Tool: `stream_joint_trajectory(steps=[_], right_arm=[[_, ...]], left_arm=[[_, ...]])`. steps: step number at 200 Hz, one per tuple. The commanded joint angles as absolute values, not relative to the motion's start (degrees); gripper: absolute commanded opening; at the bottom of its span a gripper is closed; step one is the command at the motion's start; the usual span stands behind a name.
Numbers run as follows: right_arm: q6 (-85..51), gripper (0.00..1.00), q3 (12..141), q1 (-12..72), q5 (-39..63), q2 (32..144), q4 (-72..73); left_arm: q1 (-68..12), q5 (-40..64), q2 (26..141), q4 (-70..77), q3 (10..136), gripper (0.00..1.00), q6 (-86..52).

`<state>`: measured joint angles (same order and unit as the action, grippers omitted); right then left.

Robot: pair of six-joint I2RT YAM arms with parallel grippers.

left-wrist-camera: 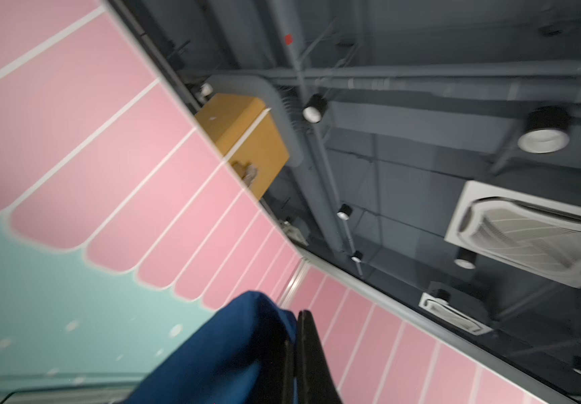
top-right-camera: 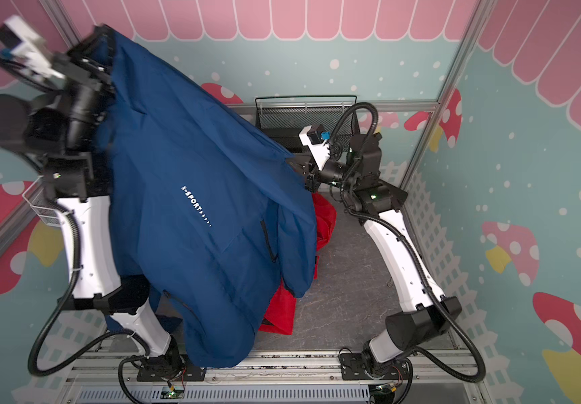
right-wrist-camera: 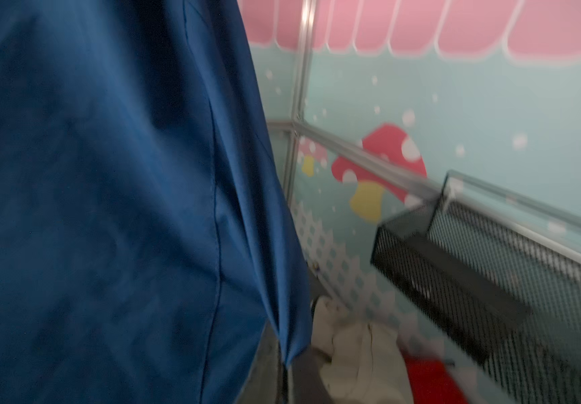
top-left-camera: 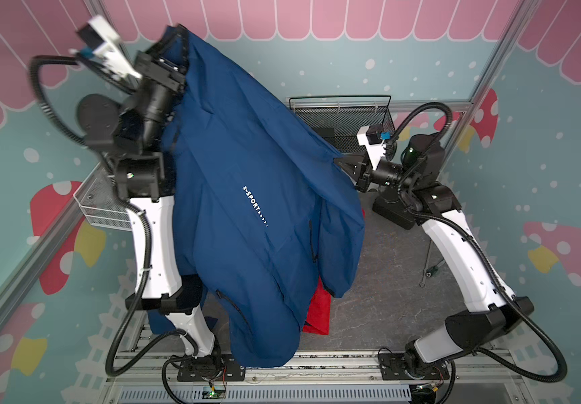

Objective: Unzip the jacket
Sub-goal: Place the jacket on the jacket.

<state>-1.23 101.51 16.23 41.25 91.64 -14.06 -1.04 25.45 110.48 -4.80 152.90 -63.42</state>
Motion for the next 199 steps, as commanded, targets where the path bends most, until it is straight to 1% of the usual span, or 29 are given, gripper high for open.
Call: stream_joint_trajectory(steps=[1, 5, 8, 10, 11, 16, 18, 22, 26, 28, 32, 34, 37, 49, 62, 79, 91, 103, 120, 147, 176, 199], right_arm=[[-4.08, 0.00, 96.94, 12.13, 36.35, 95.92, -15.39], [-4.61, 0.00, 96.32, 11.49, 35.55, 96.68, -14.83], [-5.14, 0.04, 95.72, 11.03, 35.05, 97.22, -14.28], [-5.46, 0.08, 95.32, 10.65, 34.71, 97.47, -13.79], [-5.67, 0.10, 95.12, 10.55, 34.54, 97.65, -13.53], [-6.67, 0.21, 94.21, 9.66, 34.33, 98.40, -12.17], [-7.14, 0.25, 93.97, 9.31, 34.45, 98.71, -11.68], [-7.96, 0.34, 93.64, 8.41, 35.01, 99.33, -10.75], [-9.06, 0.43, 93.65, 7.66, 35.45, 99.88, -10.24], [-9.62, 0.51, 93.79, 7.34, 35.67, 100.16, -10.03], [-10.58, 0.65, 94.01, 6.61, 35.77, 100.54, -9.72], [-11.08, 0.70, 94.03, 6.25, 35.70, 100.66, -9.53], [-11.68, 0.74, 94.05, 5.88, 35.58, 100.67, -9.16], [-12.51, 0.81, 93.25, 4.81, 34.38, 99.77, -8.17], [-11.73, 0.87, 91.29, 4.32, 31.97, 97.67, -8.16], [-9.21, 0.96, 87.24, 3.86, 33.09, 95.11, -8.65], [-5.54, 0.98, 84.38, 3.76, 34.69, 93.83, -10.24], [-1.75, 0.99, 81.59, 3.77, 35.41, 92.45, -11.84], [3.07, 0.99, 78.31, 3.74, 37.05, 90.56, -13.62], [5.89, 0.96, 75.78, 3.72, 34.41, 88.87, -13.34], [5.85, 0.94, 76.36, 3.94, 31.74, 89.79, -13.77], [5.87, 0.95, 77.36, 4.26, 31.96, 91.75, -14.88]], left_arm=[[-4.87, 20.59, 117.53, -14.61, 152.43, 0.01, -51.75], [-5.23, 19.93, 119.11, -16.00, 152.48, 0.10, -49.98], [-5.49, 19.12, 120.12, -16.96, 152.47, 0.19, -48.81], [-5.63, 18.65, 120.95, -17.51, 152.48, 0.26, -47.89], [-5.72, 18.33, 121.38, -17.76, 152.49, 0.28, -47.45], [-5.95, 17.21, 123.22, -18.56, 152.49, 0.49, -45.42], [-6.04, 16.83, 124.01, -18.77, 152.58, 0.54, -44.69], [-6.14, 16.15, 125.46, -19.55, 152.92, 0.70, -43.37], [-6.17, 15.60, 127.03, -20.48, 153.72, 0.82, -42.21], [-6.16, 15.46, 127.78, -21.05, 154.38, 0.87, -41.62], [-6.15, 15.08, 129.15, -22.46, 155.83, 0.93, -40.40], [-6.15, 14.80, 129.85, -23.35, 156.77, 0.96, -39.81], [-6.08, 14.37, 130.72, -24.77, 158.11, 0.99, -38.80], [-5.73, 14.48, 132.44, -28.77, 161.33, 0.99, -36.58], [-5.19, 15.86, 130.27, -31.80, 159.66, 0.99, -35.71], [-4.70, 18.72, 122.78, -34.26, 150.10, 0.99, -34.30], [-4.58, 20.01, 115.78, -36.08, 140.30, 0.99, -32.96], [-4.32, 20.30, 108.65, -38.01, 129.71, 0.99, -32.44], [-3.70, 20.09, 98.58, -39.21, 113.90, 0.94, -32.21], [-1.92, 18.11, 85.18, -39.89, 91.74, 0.90, -33.05], [2.09, 19.45, 76.84, -41.88, 75.91, 0.86, -31.93], [5.16, 21.41, 74.89, -42.92, 67.97, 0.84, -29.67]])
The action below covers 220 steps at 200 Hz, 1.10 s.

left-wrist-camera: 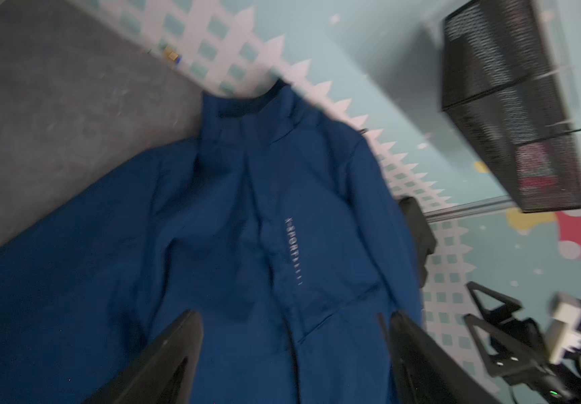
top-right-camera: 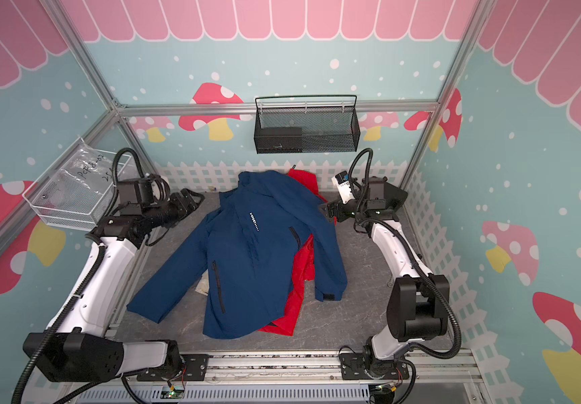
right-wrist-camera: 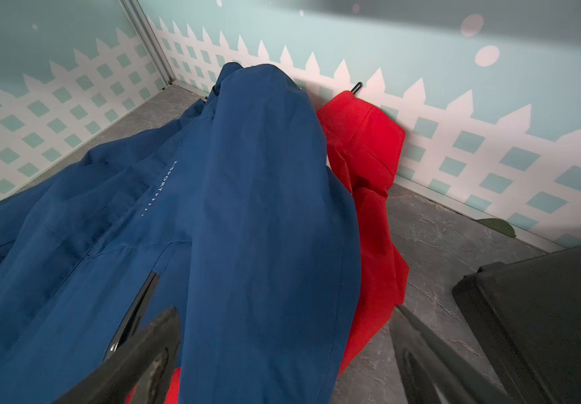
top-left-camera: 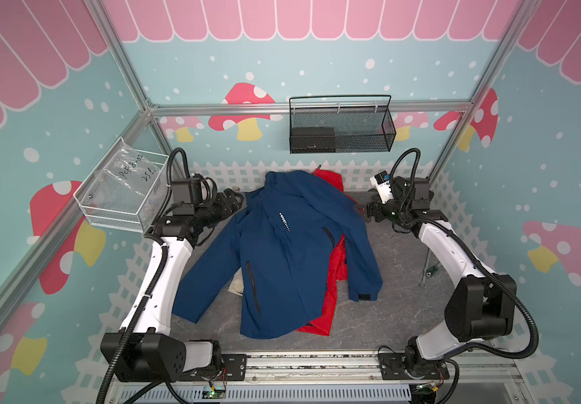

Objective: Unzip the jacket
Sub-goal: Place the jacket on the jacket.

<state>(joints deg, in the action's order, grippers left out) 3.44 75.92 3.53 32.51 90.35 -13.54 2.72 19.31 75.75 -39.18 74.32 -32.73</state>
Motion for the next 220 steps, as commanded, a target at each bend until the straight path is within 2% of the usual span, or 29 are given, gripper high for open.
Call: stream_joint_trajectory(steps=[1, 47, 94, 172, 211, 220], right_arm=[[5.88, 0.95, 77.40, 4.28, 31.89, 91.89, -14.95], [7.41, 0.99, 81.23, 6.91, 27.07, 97.36, -18.76], [9.43, 0.99, 83.77, 11.87, 22.06, 102.14, -19.43], [9.31, 0.99, 79.82, 17.49, 20.88, 100.87, -17.05], [9.67, 1.00, 77.02, 19.29, 13.27, 99.58, -15.94], [9.73, 0.96, 76.73, 19.34, 11.96, 99.49, -15.70]], left_arm=[[5.22, 21.56, 74.89, -42.82, 67.69, 0.84, -29.55], [6.52, 29.96, 80.73, -37.66, 61.45, 0.84, -27.62], [6.59, 30.74, 84.17, -30.81, 57.19, 0.85, -30.28], [6.86, 36.14, 90.70, -18.26, 51.59, 0.81, -35.50], [6.89, 38.49, 93.35, -15.99, 51.29, 0.70, -35.75], [6.86, 39.04, 93.63, -15.35, 51.02, 0.67, -35.85]])
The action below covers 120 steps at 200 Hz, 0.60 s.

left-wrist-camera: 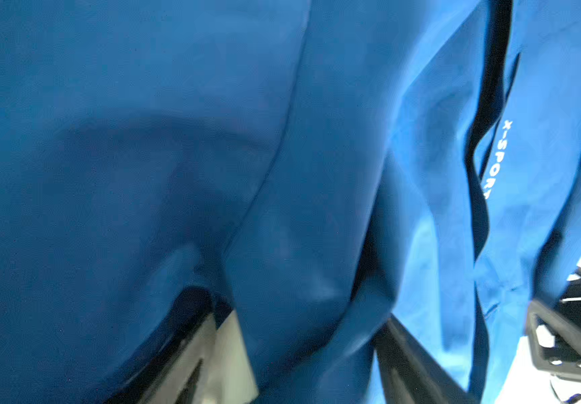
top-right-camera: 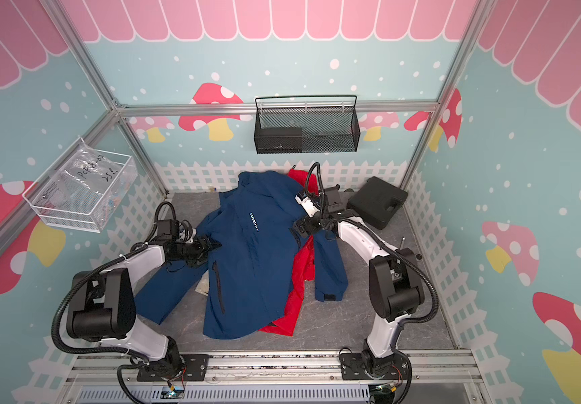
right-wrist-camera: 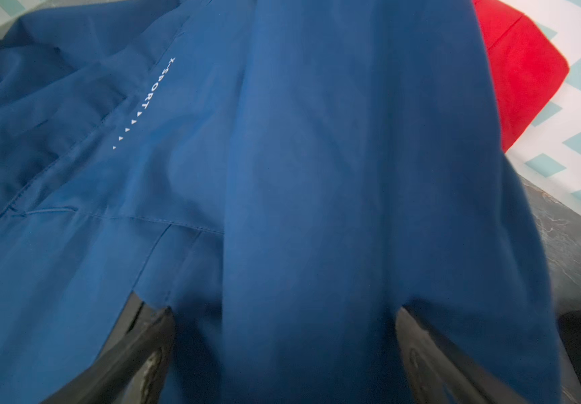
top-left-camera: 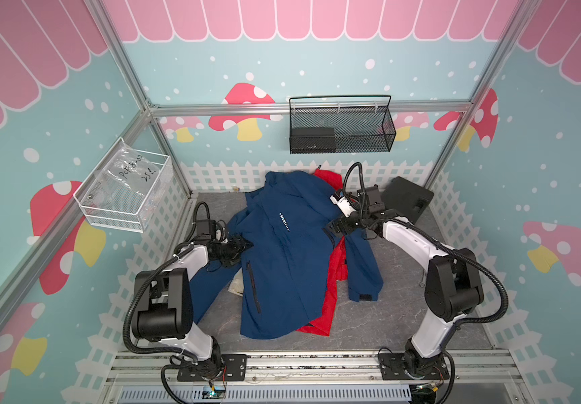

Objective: Unzip the jacket
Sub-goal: Place the jacket on the jacket.

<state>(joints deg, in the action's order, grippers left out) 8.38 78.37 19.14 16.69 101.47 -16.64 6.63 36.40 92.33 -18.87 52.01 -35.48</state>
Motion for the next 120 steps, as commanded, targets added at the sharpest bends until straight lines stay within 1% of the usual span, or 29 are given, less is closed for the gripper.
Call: stream_joint_trajectory(steps=[1, 8, 11, 24, 28, 45, 51, 62, 73, 98, 120], right_arm=[[9.74, 0.95, 76.73, 19.34, 11.91, 99.49, -15.67], [9.90, 0.90, 76.70, 19.34, 11.25, 99.58, -15.58], [9.87, 0.88, 76.79, 19.34, 11.06, 99.58, -15.54], [10.00, 0.72, 76.91, 19.34, 10.60, 99.66, -15.16], [10.01, 0.65, 77.13, 19.26, 10.56, 99.67, -15.19], [9.81, 0.28, 78.02, 19.17, 9.63, 99.43, -14.88], [9.81, 0.19, 78.39, 19.08, 8.98, 99.27, -14.63], [9.83, 0.07, 79.33, 18.54, 7.99, 98.89, -14.39], [9.19, 0.00, 80.62, 17.15, 8.20, 98.62, -14.27], [5.74, 0.00, 85.32, 10.80, 9.49, 99.78, -14.16], [2.22, 0.00, 90.82, 5.56, 10.87, 102.28, -14.12]], left_arm=[[6.86, 39.07, 93.62, -15.28, 51.00, 0.66, -35.86], [6.92, 39.36, 93.77, -15.07, 50.89, 0.64, -35.95], [6.87, 39.59, 93.87, -14.83, 50.82, 0.61, -35.99], [6.90, 40.28, 94.00, -14.50, 50.76, 0.49, -36.16], [6.82, 40.48, 93.95, -14.50, 50.72, 0.44, -36.21], [6.85, 40.59, 93.26, -14.71, 50.54, 0.24, -36.36], [6.86, 40.05, 92.64, -15.30, 50.54, 0.19, -36.30], [6.90, 38.58, 91.29, -17.38, 50.98, 0.10, -35.60], [7.04, 35.71, 89.65, -21.11, 52.22, 0.00, -34.48], [8.47, 26.94, 85.57, -29.34, 55.58, 0.00, -31.64], [10.48, 26.86, 85.14, -33.08, 59.10, 0.00, -29.33]])
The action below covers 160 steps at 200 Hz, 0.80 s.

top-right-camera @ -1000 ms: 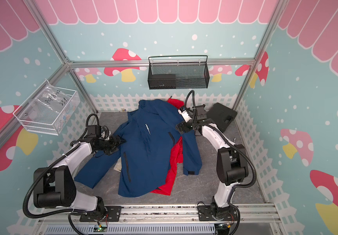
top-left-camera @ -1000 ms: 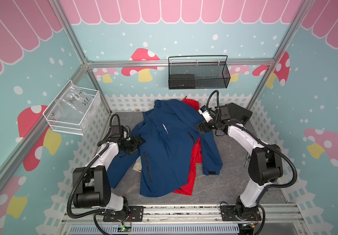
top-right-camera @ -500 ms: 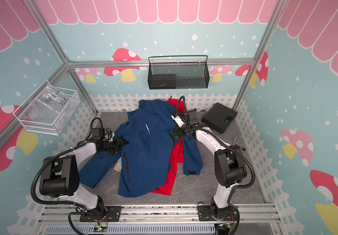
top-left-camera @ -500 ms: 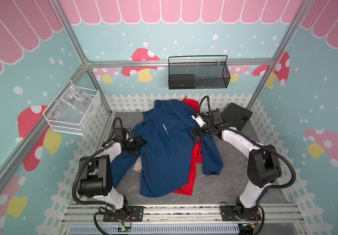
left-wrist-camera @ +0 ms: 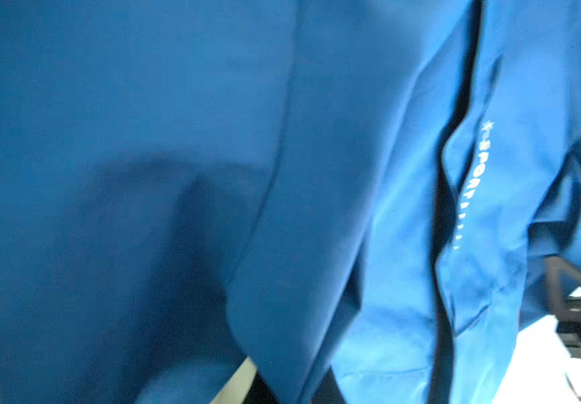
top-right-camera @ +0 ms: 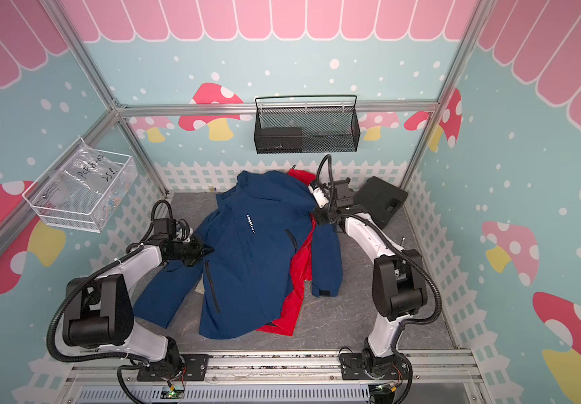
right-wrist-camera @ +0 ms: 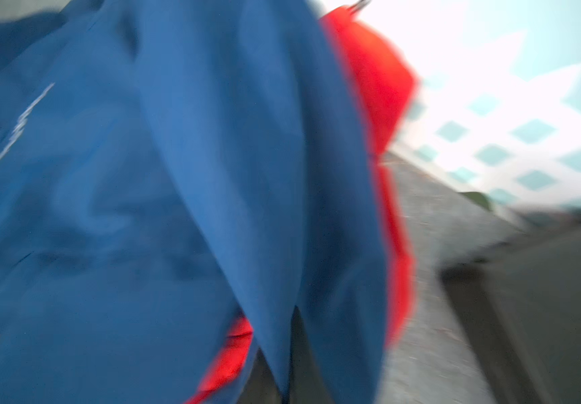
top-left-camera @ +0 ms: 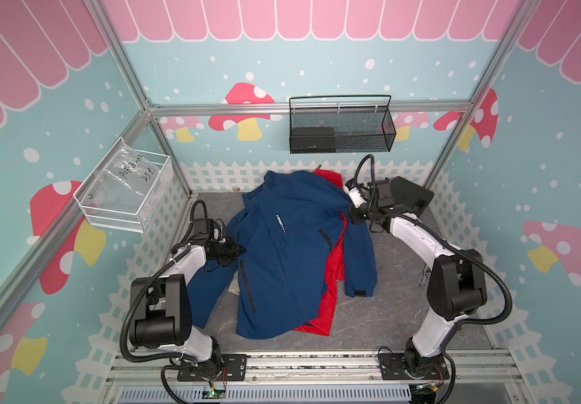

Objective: Unzip the jacket
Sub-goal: Place the jacket on the jacket, then flatten out the jacket.

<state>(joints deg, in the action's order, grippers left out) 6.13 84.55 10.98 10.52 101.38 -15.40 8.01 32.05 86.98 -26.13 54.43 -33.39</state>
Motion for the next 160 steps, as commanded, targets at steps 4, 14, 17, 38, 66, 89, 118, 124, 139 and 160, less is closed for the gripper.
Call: stream_joint_trajectory(steps=[4, 14, 17, 38, 66, 89, 118, 124, 139, 160], right_arm=[[1.87, 0.00, 92.07, 5.01, 11.13, 103.05, -14.37], [1.24, 0.00, 95.75, 4.02, 11.86, 105.09, -15.28], [1.23, 0.00, 96.85, 3.80, 12.13, 105.71, -15.57], [0.83, 0.00, 103.48, 3.31, 12.68, 110.39, -17.01], [0.66, 0.15, 109.31, 3.25, 16.19, 114.07, -18.36], [-1.32, 0.92, 106.68, 3.24, 18.48, 111.65, -18.55], [-8.22, 0.95, 89.78, 3.23, 26.02, 98.15, -14.19], [-9.87, 0.94, 85.66, 3.25, 28.90, 95.41, -13.06], [-14.10, 0.86, 76.37, 3.41, 35.86, 89.57, -11.71], [-18.30, 0.75, 65.25, 3.97, 43.97, 83.64, -9.87]], left_arm=[[10.81, 27.02, 85.43, -33.75, 59.93, 0.00, -28.85], [11.36, 26.99, 86.35, -35.05, 61.65, 0.00, -27.70], [11.53, 26.98, 86.64, -35.21, 62.20, 0.00, -27.47], [12.14, 27.94, 88.83, -35.34, 64.79, 0.00, -26.86], [12.12, 29.78, 91.63, -33.70, 68.01, 0.00, -26.63], [12.21, 30.34, 94.57, -33.38, 70.17, 0.17, -26.38], [12.31, 31.28, 94.85, -33.65, 68.85, 0.55, -26.31], [12.40, 30.52, 94.09, -33.87, 68.08, 0.60, -26.13], [12.55, 29.79, 91.49, -34.28, 65.53, 0.65, -26.14], [12.77, 30.87, 88.27, -34.69, 61.97, 0.67, -26.80]])
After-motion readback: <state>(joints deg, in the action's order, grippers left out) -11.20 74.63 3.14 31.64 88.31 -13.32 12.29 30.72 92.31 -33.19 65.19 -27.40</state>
